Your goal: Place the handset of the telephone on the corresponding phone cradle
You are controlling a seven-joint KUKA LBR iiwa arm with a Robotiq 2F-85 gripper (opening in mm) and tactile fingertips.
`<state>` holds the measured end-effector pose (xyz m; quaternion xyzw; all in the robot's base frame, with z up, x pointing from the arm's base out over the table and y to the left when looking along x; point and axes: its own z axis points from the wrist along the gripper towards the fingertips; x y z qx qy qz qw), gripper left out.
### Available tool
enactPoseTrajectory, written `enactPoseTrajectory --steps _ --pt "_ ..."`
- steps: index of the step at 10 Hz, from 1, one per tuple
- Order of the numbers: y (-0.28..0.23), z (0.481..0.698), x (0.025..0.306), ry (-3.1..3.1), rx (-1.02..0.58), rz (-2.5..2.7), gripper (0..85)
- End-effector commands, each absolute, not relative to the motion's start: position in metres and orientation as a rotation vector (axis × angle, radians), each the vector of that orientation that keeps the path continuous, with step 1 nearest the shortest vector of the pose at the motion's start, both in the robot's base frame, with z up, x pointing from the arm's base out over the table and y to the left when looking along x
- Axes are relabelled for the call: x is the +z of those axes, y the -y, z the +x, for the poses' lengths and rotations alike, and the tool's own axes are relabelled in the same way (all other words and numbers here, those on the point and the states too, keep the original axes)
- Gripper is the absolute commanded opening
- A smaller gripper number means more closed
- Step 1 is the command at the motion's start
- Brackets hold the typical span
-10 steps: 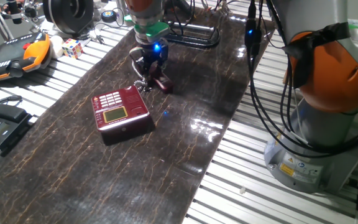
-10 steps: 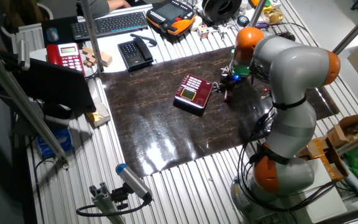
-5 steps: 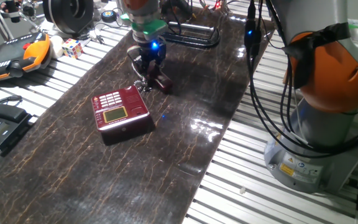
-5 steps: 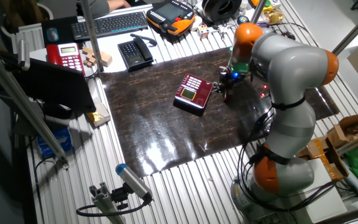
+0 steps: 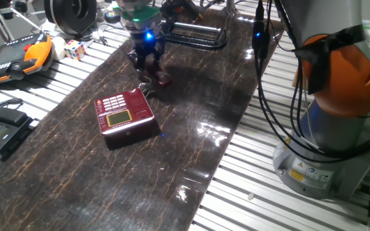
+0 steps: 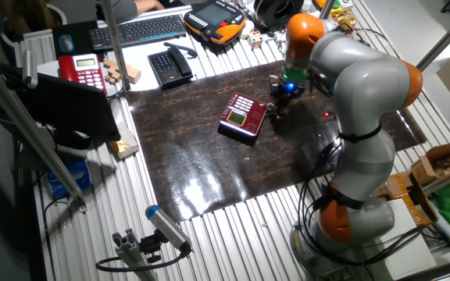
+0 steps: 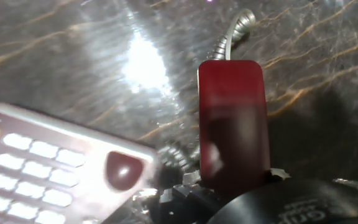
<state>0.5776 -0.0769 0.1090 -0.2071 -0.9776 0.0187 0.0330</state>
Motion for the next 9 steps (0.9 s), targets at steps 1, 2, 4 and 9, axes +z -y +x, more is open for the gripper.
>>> enactPoseTrajectory --steps 1,2,4,9 --pt "0.063 0.577 0.114 2.997 0.061 -0.659 38.0" --pt "0.052 0.575 0.117 2.986 0.069 -0.679 38.0" --pt "0.046 0.569 0.112 2.992 0.055 -0.655 37.3" --pt "0.044 0.566 0.106 2.994 0.059 -0.666 37.7"
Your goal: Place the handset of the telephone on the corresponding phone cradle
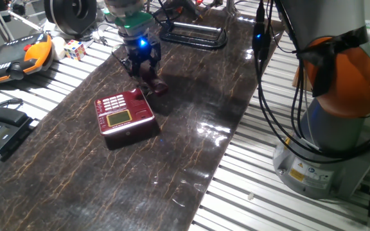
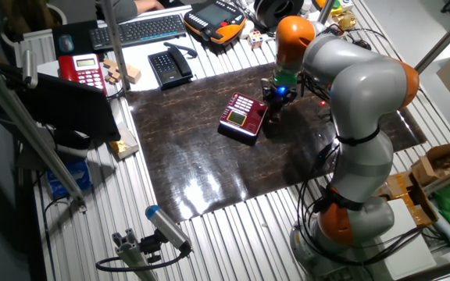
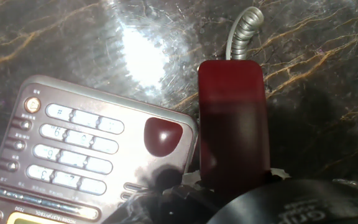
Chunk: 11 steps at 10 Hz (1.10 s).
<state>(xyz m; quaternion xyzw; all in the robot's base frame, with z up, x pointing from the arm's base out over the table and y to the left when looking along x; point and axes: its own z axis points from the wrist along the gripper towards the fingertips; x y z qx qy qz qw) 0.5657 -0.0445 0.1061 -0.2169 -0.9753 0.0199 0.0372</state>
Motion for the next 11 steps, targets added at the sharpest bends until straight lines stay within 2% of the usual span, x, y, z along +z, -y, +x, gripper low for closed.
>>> enactPoseTrajectory --steps 1,8,11 --pt "0.0443 0.5657 0.1063 2.992 0.057 -0.665 37.7" --pt "0.0437 0.5640 0.1063 3.022 0.124 -0.580 40.3" --pt "0.0437 0.5640 0.1063 3.017 0.090 -0.471 36.3"
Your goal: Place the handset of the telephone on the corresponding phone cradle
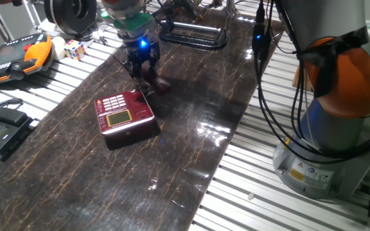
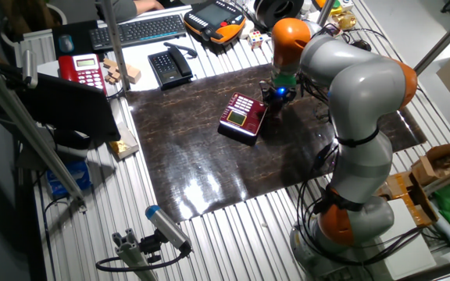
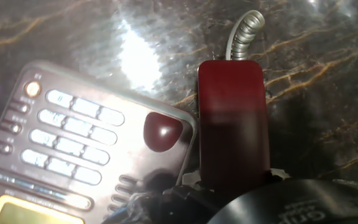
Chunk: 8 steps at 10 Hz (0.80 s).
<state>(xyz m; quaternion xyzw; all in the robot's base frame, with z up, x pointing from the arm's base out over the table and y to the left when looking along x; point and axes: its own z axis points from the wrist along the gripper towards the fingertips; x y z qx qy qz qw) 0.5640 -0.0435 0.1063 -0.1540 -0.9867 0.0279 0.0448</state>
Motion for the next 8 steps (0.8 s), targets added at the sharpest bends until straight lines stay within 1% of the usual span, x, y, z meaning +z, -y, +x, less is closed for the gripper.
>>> enactPoseTrajectory --steps 1,5,7,8 --pt "0.044 0.564 0.106 3.004 0.081 -0.471 36.3" --pt "-0.001 0.566 0.119 2.966 0.092 -0.576 39.7" --pt "-0.024 0.566 0.117 2.959 0.113 -0.642 42.0" --pt "-0.033 0.566 0.112 2.951 0.115 -0.679 42.0"
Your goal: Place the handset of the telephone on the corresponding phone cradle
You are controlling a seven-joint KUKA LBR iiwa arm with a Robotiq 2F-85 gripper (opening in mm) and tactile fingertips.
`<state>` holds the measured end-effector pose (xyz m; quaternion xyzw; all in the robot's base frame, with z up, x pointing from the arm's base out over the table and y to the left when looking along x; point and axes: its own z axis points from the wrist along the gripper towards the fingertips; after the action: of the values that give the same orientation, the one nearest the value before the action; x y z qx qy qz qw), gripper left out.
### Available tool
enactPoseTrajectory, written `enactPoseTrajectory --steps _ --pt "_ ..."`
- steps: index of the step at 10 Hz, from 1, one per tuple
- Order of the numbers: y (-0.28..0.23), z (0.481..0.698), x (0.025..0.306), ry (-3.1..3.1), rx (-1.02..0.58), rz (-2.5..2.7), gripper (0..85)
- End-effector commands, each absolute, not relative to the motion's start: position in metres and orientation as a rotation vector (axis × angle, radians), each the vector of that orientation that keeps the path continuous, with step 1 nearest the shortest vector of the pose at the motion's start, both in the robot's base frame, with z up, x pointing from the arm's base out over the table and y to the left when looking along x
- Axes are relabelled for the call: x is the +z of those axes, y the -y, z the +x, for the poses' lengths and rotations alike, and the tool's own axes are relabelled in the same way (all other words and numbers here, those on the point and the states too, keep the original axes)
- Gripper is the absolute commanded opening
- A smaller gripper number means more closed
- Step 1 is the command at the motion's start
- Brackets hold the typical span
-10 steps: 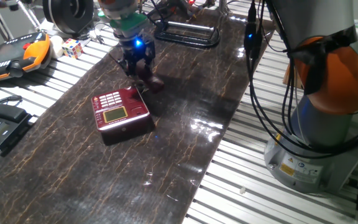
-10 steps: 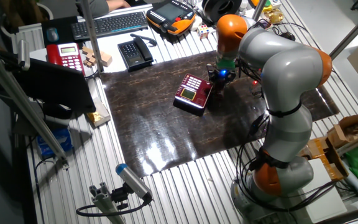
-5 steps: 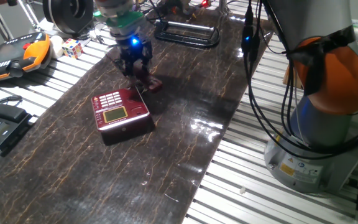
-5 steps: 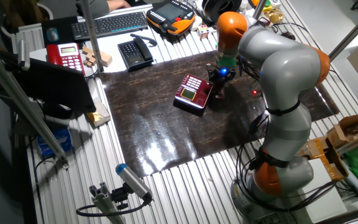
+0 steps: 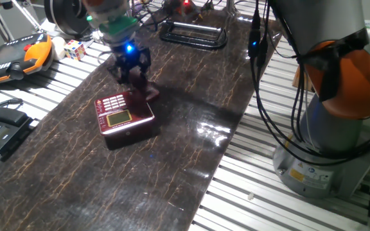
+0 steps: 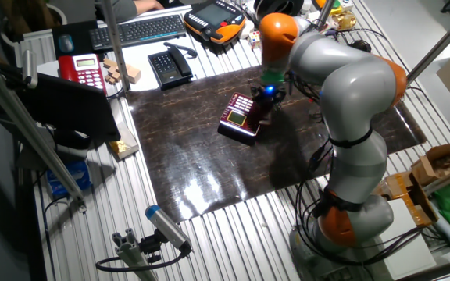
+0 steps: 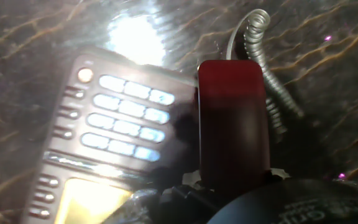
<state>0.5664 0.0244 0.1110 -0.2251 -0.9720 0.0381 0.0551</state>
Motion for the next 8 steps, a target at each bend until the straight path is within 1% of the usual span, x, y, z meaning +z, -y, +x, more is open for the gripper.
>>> enactPoseTrajectory --steps 1,3,6,8 --pt "-0.041 0.566 0.105 2.941 0.111 -0.731 42.0" --pt "-0.046 0.566 0.093 2.931 0.117 -0.800 41.7" --pt "-0.045 0.566 0.092 2.915 0.114 -0.849 42.0" --pt "-0.039 0.567 0.083 2.923 0.100 -0.828 43.3"
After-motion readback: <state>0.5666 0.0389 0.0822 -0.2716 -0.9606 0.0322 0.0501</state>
